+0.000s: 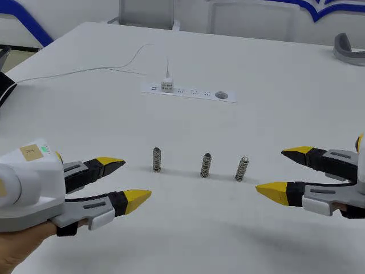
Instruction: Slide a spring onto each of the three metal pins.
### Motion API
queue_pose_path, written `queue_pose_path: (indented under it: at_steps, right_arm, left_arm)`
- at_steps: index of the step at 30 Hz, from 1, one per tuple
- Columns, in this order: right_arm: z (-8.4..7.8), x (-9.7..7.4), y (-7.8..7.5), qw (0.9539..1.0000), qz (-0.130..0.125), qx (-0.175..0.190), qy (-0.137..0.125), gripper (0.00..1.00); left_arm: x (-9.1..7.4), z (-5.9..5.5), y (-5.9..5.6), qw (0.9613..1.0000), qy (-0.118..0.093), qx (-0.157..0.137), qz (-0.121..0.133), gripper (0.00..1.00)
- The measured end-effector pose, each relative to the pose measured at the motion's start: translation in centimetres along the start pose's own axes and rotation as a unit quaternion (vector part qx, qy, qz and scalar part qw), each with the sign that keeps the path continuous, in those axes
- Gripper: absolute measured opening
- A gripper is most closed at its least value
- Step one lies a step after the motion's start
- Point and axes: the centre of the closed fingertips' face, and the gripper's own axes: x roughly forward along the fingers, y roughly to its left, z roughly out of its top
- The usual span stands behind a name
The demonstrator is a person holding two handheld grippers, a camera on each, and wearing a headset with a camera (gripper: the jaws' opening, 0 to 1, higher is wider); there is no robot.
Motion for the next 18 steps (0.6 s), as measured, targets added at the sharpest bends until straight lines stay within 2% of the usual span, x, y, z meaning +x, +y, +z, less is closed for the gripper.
queue_pose_path:
  at_steps: [14, 18]
  right_arm:
    - [0.3, -0.11, 0.11, 1.0, 0.001, -0.001, -0.008, 0.63]
    - [0.16, -0.16, 0.45, 0.9999, 0.006, -0.002, -0.01, 0.66]
  left_arm:
    - [-0.23, 0.12, 0.32, 1.0, -0.004, 0.004, 0.008, 0.5]
    - [-0.3, 0.21, 0.47, 0.9999, -0.006, 0.007, 0.012, 0.52]
